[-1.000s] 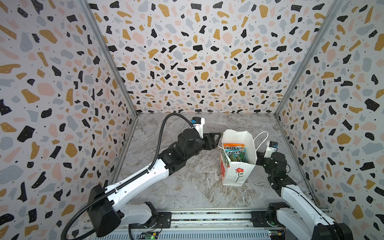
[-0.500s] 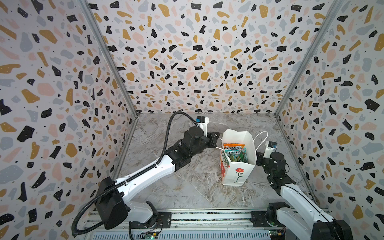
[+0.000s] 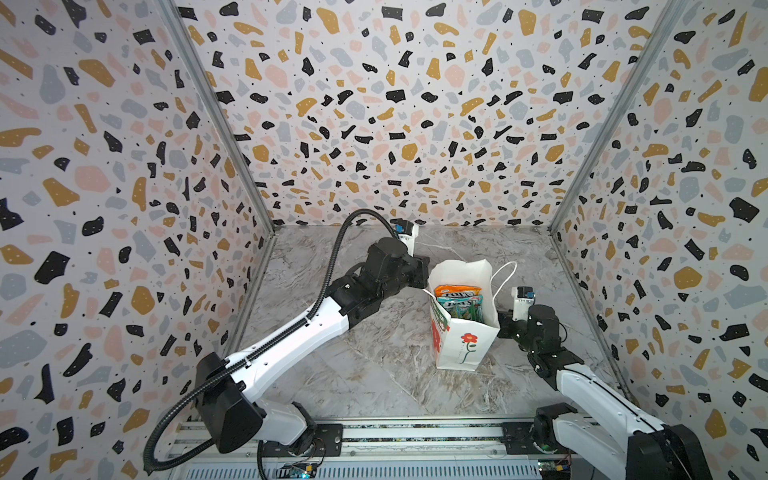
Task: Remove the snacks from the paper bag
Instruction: 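Grip the bag rim with the left gripper and tilt the bag open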
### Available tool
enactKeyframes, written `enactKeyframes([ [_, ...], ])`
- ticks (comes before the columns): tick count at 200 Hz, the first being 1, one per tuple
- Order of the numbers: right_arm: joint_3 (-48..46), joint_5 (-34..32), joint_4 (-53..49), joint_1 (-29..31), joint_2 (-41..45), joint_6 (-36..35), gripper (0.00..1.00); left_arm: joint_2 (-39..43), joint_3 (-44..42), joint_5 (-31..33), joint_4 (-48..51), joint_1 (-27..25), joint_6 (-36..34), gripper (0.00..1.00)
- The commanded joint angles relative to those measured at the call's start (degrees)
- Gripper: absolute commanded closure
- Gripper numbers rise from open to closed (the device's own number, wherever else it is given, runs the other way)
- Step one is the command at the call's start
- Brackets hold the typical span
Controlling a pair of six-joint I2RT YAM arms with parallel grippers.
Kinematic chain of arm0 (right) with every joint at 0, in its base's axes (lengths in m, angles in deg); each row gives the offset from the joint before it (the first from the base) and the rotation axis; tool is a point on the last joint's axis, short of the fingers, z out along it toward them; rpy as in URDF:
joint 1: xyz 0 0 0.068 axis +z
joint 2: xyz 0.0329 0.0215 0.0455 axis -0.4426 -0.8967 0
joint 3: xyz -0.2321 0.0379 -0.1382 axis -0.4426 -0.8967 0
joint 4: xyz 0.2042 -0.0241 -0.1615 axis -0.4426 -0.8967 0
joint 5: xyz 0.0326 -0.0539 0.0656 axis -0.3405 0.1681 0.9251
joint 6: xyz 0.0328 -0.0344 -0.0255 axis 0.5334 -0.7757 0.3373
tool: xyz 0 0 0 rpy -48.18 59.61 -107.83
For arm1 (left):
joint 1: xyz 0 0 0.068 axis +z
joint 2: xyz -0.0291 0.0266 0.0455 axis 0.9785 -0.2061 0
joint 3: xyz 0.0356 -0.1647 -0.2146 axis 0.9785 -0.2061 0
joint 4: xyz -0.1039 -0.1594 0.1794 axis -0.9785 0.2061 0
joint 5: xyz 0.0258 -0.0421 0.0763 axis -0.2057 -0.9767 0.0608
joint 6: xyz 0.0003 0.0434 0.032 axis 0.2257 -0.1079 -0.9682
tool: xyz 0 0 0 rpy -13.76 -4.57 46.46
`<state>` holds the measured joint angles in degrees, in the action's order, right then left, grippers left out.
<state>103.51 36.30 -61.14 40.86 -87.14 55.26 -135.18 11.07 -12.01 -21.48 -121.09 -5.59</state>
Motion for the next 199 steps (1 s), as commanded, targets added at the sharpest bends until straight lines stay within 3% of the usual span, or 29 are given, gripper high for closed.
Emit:
enactKeyframes([
  [1,0.65,3.04,1.91,4.54,-1.36,0.86,0.01,-0.29,6.78,-1.23,-2.26,4.08,-7.69,1.0],
  [46,1.21,2.35,12.4,15.02,-8.92,5.59,0.05,-3.26,10.84,-7.35,-1.4,7.96,-19.14,1.0],
  [105,8.45,-2.89,32.04,26.39,-26.96,9.41,0.07,-9.05,19.06,-13.68,2.93,11.4,-31.94,1.0],
  [153,14.51,-6.5,46.41,28.99,-39.12,11.59,0.1,-12.67,25.72,-16.0,5.96,13.6,-38.39,1.0],
  [199,23.57,-5.71,50.18,29.38,-48.47,10.03,0.11,-13.92,27.82,-15.52,4.17,13.92,-41.38,1.0],
])
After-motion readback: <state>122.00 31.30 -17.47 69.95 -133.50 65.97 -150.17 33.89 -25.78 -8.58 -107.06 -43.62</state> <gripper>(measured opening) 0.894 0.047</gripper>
